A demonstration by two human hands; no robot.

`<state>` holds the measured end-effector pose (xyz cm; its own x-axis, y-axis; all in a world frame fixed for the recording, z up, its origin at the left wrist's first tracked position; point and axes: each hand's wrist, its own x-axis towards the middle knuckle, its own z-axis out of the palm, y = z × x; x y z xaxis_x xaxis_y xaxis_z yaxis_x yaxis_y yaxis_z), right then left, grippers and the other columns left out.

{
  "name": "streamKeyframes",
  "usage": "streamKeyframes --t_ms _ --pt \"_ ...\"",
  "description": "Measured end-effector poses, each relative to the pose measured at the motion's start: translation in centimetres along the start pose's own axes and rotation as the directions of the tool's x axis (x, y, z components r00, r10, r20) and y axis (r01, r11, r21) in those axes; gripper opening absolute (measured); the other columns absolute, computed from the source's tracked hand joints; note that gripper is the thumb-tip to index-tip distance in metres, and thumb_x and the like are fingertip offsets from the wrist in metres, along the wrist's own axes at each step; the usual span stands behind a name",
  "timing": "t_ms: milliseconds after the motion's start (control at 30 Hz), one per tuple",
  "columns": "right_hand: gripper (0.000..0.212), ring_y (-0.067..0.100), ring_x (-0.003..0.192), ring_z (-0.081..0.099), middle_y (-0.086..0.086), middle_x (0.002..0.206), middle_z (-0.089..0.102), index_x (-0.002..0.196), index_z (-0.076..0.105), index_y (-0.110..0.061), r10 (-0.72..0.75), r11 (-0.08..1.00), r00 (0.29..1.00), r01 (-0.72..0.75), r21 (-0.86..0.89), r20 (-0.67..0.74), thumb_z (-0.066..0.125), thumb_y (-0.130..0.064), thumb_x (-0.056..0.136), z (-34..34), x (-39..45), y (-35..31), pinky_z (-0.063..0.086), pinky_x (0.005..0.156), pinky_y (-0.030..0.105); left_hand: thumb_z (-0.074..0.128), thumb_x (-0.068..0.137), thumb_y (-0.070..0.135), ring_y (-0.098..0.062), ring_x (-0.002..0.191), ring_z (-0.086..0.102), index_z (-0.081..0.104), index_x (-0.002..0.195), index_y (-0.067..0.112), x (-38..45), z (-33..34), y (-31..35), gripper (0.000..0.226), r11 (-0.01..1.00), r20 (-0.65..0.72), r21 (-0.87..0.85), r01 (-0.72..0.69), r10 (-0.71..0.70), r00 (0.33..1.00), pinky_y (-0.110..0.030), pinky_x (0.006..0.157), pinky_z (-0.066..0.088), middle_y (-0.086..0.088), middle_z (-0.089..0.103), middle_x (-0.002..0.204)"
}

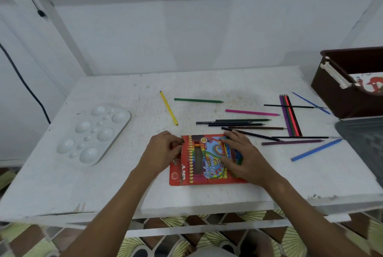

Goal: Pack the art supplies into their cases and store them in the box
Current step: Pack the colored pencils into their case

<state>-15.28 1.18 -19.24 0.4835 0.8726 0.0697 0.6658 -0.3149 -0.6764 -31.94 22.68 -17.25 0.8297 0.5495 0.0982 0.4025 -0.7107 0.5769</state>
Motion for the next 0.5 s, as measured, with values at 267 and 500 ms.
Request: streamKeyframes --t_ms 267,500 --pt "0.064 0.002 0.142 0.012 -0.015 0.151 0.027 0.139 0.045 -0.025 0.002 0.999 1.0 -0.002 -0.038 0.004 0.051 -0.057 0.083 0.0 0.2 0.1 0.024 0.116 0.032 0.065 0.083 0.011 0.0 0.079 0.059 0.072 0.105 0.018 1.0 -1.4 0.1 0.024 0.997 0.105 -0.047 0.066 -0.061 0.993 -0.001 0.064 0.038 0.006 0.073 0.095" --pt "0.061 0.002 0.142 0.011 -0.014 0.152 0.027 0.139 0.044 -0.026 0.005 0.999 1.0 -0.004 -0.043 0.023 0.056 -0.054 0.086 -0.1 0.2 0.3 0.023 0.115 0.031 0.046 0.094 0.011 -0.03 0.104 0.057 0.052 0.134 0.016 9.3 -3.7 -2.4 0.04 0.962 0.002 0.251 0.106 -0.11 0.994 -0.034 0.085 0.044 -0.017 0.057 0.113"
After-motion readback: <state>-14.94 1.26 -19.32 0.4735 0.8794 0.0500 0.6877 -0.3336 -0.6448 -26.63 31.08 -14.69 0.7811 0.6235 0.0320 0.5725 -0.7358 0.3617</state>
